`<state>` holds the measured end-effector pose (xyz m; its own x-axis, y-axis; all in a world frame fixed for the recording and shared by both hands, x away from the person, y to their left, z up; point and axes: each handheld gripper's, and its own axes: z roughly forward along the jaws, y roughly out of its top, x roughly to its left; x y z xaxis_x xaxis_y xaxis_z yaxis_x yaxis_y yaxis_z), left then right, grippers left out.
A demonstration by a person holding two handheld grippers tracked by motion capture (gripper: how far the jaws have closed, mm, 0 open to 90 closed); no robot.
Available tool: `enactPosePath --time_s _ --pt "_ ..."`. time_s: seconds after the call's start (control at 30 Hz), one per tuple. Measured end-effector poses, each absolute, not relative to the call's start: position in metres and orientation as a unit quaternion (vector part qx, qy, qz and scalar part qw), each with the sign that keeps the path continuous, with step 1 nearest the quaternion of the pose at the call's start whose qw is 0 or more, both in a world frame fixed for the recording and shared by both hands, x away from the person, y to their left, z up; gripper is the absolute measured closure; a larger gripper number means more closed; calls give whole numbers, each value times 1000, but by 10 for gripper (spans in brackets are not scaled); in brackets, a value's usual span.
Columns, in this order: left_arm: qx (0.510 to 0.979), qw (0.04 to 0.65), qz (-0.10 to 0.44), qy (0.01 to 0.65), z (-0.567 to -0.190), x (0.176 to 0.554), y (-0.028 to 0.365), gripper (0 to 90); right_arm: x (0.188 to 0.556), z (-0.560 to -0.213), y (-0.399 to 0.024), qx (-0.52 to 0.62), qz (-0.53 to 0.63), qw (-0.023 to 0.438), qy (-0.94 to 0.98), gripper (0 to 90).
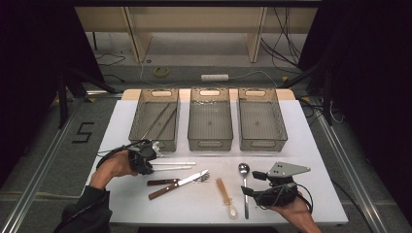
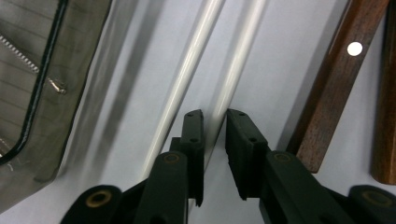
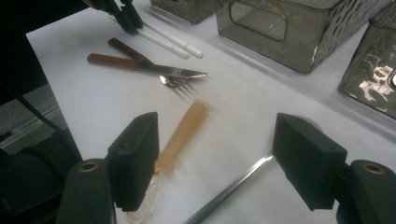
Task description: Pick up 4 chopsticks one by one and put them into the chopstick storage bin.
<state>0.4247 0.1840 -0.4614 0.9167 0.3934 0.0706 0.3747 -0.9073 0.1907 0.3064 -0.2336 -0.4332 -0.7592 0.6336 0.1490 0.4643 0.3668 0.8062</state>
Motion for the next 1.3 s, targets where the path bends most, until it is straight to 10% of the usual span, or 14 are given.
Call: enactPosePath --time_s 1.3 --pt "989 90 63 99 -461 420 185 845 306 -434 -233 333 443 92 827 335"
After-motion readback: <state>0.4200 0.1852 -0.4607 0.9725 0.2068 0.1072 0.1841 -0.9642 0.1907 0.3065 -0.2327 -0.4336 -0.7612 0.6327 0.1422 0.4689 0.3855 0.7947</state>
